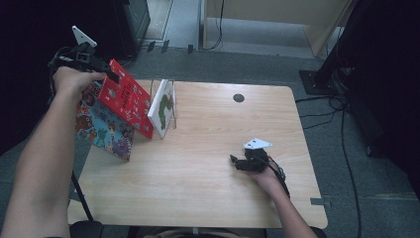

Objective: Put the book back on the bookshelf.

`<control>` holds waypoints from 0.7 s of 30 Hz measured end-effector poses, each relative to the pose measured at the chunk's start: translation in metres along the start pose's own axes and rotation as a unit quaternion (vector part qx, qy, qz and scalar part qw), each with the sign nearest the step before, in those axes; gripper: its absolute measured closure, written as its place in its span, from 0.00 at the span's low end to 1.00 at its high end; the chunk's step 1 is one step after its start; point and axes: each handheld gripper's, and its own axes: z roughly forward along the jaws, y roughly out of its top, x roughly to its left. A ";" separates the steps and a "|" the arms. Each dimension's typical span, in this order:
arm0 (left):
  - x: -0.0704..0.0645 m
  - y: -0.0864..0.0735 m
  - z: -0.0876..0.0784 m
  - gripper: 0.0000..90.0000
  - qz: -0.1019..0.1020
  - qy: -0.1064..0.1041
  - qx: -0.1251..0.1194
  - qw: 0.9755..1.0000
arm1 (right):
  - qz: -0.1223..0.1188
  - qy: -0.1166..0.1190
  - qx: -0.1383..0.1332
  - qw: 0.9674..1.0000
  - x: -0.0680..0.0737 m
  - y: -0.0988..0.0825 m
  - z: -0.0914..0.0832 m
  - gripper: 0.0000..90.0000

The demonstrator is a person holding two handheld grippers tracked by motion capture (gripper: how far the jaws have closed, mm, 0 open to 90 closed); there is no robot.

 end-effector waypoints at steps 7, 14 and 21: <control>-0.001 -0.003 -0.015 0.53 0.007 0.002 -0.016 1.000 | 0.000 0.000 0.000 1.000 0.000 0.000 0.000 0.30; -0.004 -0.007 -0.033 0.53 0.017 -0.020 -0.039 0.999 | 0.000 0.000 0.000 1.000 0.000 0.000 0.000 0.30; -0.020 -0.017 -0.035 0.51 0.043 -0.035 -0.065 0.996 | 0.000 0.000 0.000 1.000 0.000 0.000 0.000 0.30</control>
